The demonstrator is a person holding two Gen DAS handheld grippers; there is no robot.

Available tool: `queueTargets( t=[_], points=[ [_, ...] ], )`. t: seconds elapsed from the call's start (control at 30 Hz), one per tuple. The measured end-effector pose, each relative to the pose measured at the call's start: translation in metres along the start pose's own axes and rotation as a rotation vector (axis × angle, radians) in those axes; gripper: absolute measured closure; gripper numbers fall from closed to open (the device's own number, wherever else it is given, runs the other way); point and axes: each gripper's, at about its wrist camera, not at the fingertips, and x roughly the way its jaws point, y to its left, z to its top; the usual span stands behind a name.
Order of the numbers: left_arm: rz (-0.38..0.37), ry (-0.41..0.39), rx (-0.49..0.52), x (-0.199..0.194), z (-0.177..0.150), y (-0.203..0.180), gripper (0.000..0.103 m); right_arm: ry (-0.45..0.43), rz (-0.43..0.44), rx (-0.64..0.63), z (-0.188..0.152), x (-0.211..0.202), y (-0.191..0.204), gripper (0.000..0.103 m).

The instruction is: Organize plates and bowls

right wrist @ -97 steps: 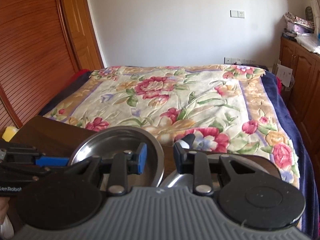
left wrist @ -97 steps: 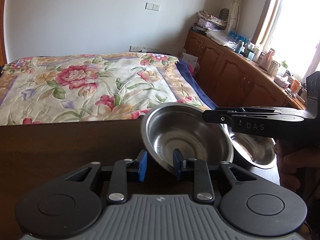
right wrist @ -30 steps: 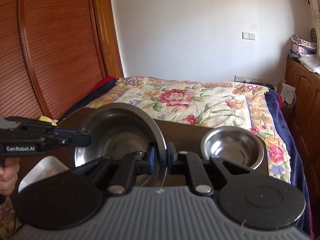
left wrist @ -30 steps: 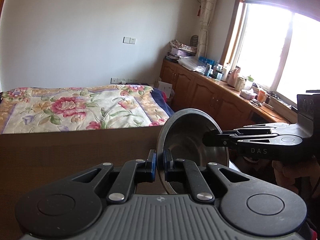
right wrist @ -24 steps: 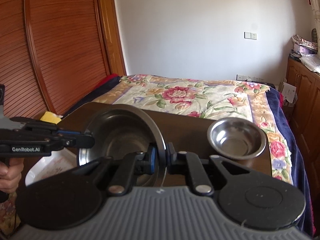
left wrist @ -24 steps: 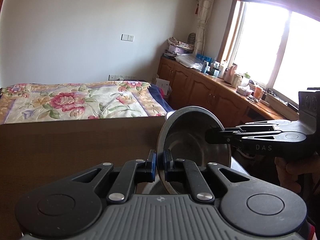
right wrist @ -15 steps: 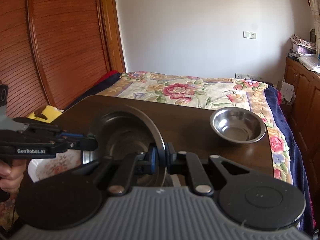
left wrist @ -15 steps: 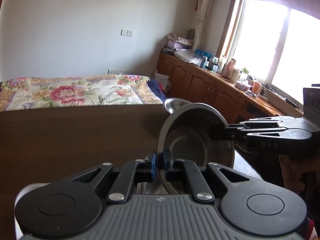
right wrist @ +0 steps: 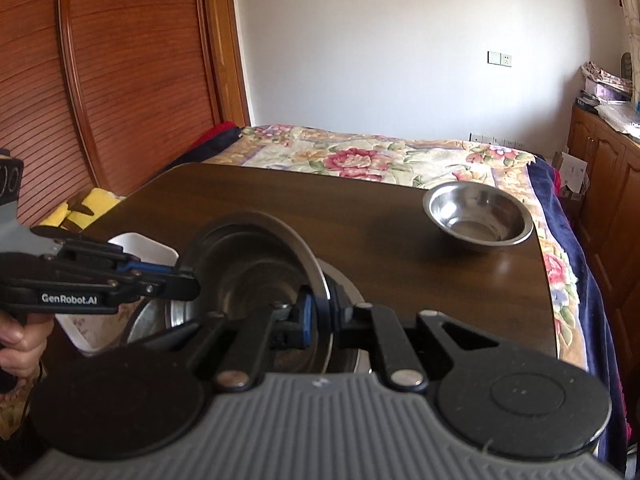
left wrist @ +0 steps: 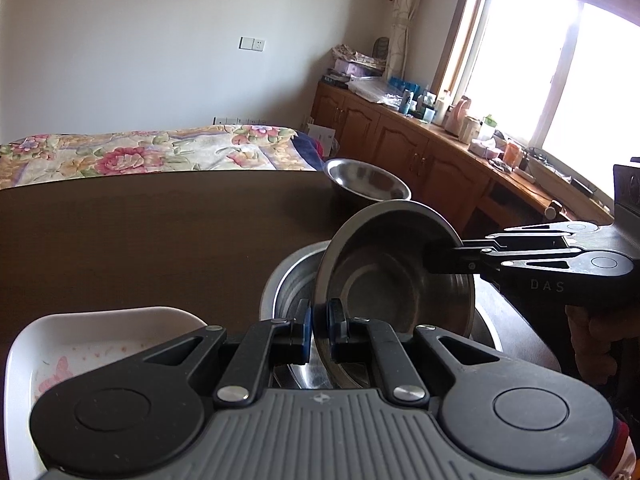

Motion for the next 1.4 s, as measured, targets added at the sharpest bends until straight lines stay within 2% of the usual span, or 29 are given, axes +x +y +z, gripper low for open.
queueTargets(
  t=[0.4,0.83,1.4],
  points=[
    [0.005,0.025,-0.01,0.006,-0.004,0.003,0.094,0.019,-0.019,-0.051,-0.008,0.005,0.007,0.091],
    [0.012,0.018,-0.003,0.006,-0.006,0.001,0.094,0.017,-0.033,-0.076,-0.013,0.011,0.008,0.091],
    [0.017,-0.003,-0.022,-0.002,-0.004,0.006,0.094,-0.021,-0.029,-0.078,0.003,0.002,0.002,0.09]
  ],
)
